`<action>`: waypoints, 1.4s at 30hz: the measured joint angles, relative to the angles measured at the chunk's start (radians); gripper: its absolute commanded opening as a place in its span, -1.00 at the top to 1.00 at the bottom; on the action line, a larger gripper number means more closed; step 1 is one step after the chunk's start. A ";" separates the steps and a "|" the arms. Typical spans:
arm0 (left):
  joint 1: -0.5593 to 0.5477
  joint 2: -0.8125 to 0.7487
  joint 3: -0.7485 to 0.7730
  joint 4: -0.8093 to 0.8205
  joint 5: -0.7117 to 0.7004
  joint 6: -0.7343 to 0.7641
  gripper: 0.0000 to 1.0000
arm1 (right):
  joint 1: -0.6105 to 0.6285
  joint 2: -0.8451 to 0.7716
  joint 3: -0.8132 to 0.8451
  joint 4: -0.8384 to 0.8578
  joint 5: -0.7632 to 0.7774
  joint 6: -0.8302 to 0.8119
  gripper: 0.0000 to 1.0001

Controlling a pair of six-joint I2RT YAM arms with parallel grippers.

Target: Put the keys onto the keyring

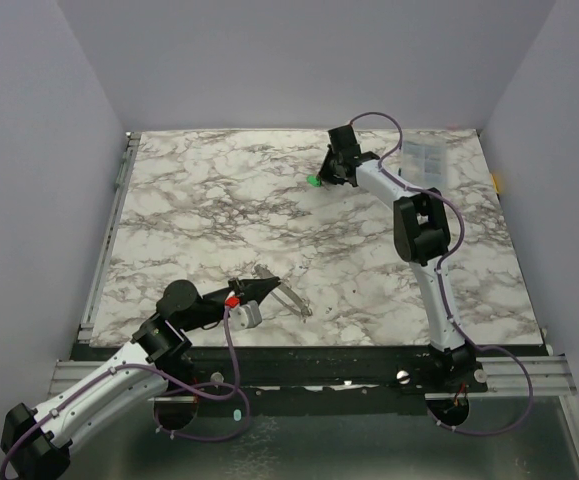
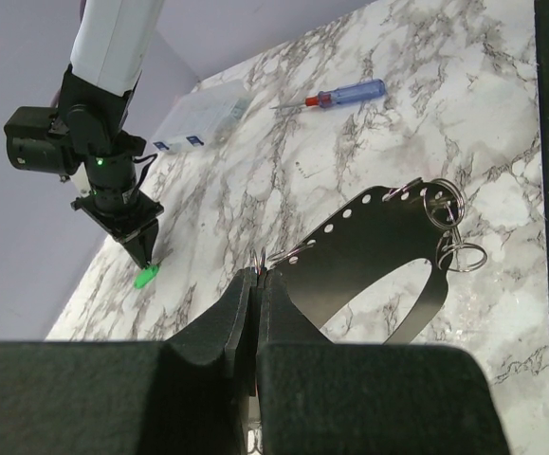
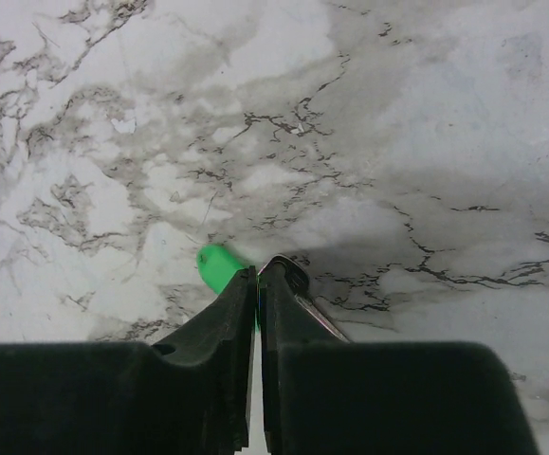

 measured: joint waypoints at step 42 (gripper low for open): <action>0.005 -0.001 0.000 -0.057 -0.025 0.034 1.00 | 0.121 -0.820 -1.182 0.209 -0.267 -0.404 0.35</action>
